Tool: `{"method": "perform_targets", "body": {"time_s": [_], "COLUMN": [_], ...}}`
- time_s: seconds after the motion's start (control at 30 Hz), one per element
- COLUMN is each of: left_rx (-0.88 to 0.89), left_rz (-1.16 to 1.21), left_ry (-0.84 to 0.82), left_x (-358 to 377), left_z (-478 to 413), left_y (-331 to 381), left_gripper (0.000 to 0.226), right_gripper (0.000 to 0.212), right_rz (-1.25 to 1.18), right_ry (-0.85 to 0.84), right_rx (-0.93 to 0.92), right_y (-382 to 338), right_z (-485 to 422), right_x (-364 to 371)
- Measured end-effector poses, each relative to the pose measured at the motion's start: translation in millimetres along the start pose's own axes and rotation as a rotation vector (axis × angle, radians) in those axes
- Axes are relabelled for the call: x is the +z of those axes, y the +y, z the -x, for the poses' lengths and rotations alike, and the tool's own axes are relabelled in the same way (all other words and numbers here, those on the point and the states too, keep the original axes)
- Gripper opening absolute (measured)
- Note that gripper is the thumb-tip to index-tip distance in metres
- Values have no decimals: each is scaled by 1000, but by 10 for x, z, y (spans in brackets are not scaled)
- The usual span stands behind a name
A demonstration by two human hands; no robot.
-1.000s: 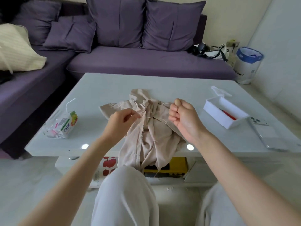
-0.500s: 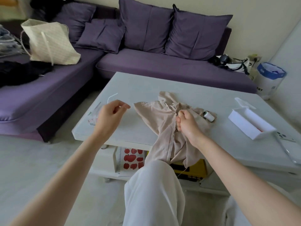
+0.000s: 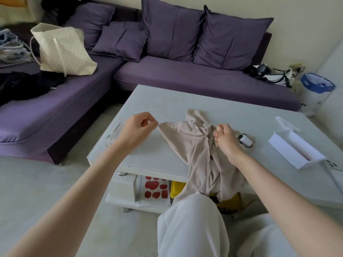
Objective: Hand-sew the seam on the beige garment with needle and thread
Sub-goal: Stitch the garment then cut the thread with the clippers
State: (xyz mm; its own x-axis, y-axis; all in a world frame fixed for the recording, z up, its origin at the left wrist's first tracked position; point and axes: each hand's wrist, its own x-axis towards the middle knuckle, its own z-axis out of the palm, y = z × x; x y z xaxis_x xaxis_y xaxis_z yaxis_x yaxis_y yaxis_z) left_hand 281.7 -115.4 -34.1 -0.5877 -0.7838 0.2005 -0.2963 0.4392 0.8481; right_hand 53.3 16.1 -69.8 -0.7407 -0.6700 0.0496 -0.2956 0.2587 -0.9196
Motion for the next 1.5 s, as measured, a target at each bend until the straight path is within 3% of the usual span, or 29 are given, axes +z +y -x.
{"method": "perform_targets", "body": {"time_s": [0.33,0.57,0.73,0.83,1.1,1.2,1.27,1.37,1.43,1.5], "left_rx": [63,24,109,117,-11,-77,-83,-78,-64,-54], "left_rz": [-64,-298,-559,-493,-193,-42,-8,-17,-25,-23], "left_ry": [-201,-394,-472,-428,-398,-348,-347,-361,-363,-362], "left_x": [1393,2185,2320,2301,2102,2027,1990,1967,1965,1963], "left_z": [-703,-794,-665,-658,-612,-602,-608,-611,-610,-611], "left_y": [445,375,273,247,279,322,345,374,393,399], "left_gripper": [12,13,31,20,27,24,23,22,21,21], "right_gripper": [21,20,28,28,30,20,15,41,49,48], "right_rz": [18,-61,-95,-107,-88,17,215,596,550,495], "right_ry": [160,165,166,157,158,184,158,87,-60,-296], "right_rx": [119,189,212,209,196,213,181,-75,-268,-328], "right_y": [446,798,895,887,792,737,702,612,464,324], "right_z": [-532,-709,-733,-733,-730,-688,-633,-510,-421,-360], "right_x": [-971,-1223,-1262,-1263,-1189,-1160,-1129,-993,-839,-678]}}
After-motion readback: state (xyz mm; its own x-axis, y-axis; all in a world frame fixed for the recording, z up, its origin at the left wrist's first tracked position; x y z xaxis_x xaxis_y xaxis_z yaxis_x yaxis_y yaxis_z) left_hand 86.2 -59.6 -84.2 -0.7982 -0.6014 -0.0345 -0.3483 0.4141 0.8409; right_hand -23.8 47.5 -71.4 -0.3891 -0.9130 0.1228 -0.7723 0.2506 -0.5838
